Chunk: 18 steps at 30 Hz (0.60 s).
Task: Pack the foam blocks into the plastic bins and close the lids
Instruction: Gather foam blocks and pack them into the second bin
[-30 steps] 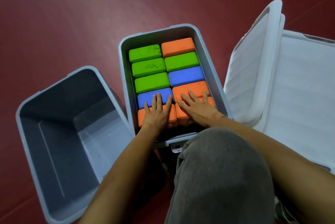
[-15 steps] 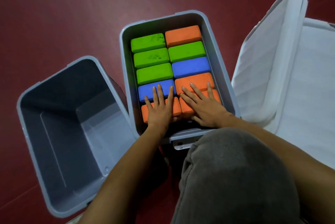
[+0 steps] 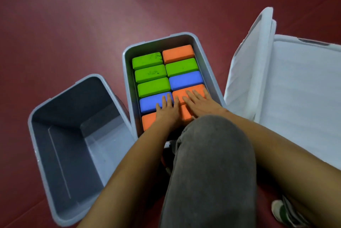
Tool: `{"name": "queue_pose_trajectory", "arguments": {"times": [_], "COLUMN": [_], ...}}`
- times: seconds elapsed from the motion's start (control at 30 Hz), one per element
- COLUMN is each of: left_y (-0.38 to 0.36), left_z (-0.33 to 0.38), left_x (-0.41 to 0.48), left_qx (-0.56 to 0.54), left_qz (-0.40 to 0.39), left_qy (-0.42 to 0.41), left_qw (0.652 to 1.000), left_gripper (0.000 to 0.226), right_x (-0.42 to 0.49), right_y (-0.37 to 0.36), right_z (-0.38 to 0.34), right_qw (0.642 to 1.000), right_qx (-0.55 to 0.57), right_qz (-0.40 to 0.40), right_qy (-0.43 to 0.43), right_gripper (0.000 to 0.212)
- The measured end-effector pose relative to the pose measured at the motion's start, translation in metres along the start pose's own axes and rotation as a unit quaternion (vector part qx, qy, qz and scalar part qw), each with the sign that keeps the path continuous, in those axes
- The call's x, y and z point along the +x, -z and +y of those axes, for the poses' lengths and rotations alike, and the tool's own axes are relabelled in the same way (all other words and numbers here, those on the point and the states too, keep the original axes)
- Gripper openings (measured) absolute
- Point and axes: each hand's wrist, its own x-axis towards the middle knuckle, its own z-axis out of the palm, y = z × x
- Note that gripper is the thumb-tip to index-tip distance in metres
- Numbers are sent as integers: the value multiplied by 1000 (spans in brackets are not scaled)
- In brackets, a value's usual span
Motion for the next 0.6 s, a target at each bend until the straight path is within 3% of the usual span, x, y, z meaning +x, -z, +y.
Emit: {"name": "queue_pose_trajectory", "arguments": {"times": [0.23, 0.6], "left_y": [34, 36], "left_z": [37, 20], "left_x": [-23, -25], "left_qx": [14, 16], "left_qz": [19, 25], "left_qy": [-57, -42], "left_qw": [998, 999], "left_gripper": [88, 98], "right_x": [-24, -31], "right_y": [32, 26], "right_z": [4, -2], "right_qw": [999, 998], "right_qx": [29, 18], "right_qz": [27, 37], "right_qy": [-33, -43], "right_gripper": [101, 95]}}
